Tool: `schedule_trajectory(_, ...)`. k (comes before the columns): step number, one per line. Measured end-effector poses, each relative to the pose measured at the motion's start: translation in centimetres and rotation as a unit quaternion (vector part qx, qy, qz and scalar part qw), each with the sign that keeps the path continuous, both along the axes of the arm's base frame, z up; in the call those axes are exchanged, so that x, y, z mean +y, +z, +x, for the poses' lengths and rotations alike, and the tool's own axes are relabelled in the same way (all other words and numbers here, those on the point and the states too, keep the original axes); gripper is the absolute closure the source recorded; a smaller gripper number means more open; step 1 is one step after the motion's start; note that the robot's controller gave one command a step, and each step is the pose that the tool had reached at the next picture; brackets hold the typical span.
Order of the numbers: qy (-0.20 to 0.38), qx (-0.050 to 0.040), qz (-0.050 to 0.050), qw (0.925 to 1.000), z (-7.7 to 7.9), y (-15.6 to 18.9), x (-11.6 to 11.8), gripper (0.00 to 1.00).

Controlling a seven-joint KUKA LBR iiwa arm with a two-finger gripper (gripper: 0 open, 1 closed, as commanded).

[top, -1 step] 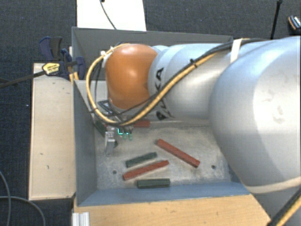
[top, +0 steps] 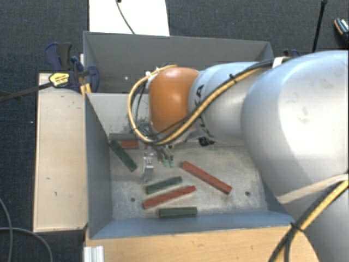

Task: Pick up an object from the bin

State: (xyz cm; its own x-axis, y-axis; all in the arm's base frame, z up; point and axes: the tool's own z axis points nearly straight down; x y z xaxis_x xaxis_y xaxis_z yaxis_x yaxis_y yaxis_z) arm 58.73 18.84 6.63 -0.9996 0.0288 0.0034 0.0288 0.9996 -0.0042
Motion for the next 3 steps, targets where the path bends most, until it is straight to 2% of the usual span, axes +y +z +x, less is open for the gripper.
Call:
schedule_trajectory(1, 0.014, -0.0031, 0.001, 0.9999, -6.4, 0.5, -7.8, 0.00)
schedule_trajectory(2, 0.035, -0.0052, 0.000, 0.9994, -1.4, 0.5, -15.4, 0.00)
schedule_trajectory(3, 0.036, -0.0031, 0.003, 0.9993, -1.7, 0.5, -14.8, 1.00)
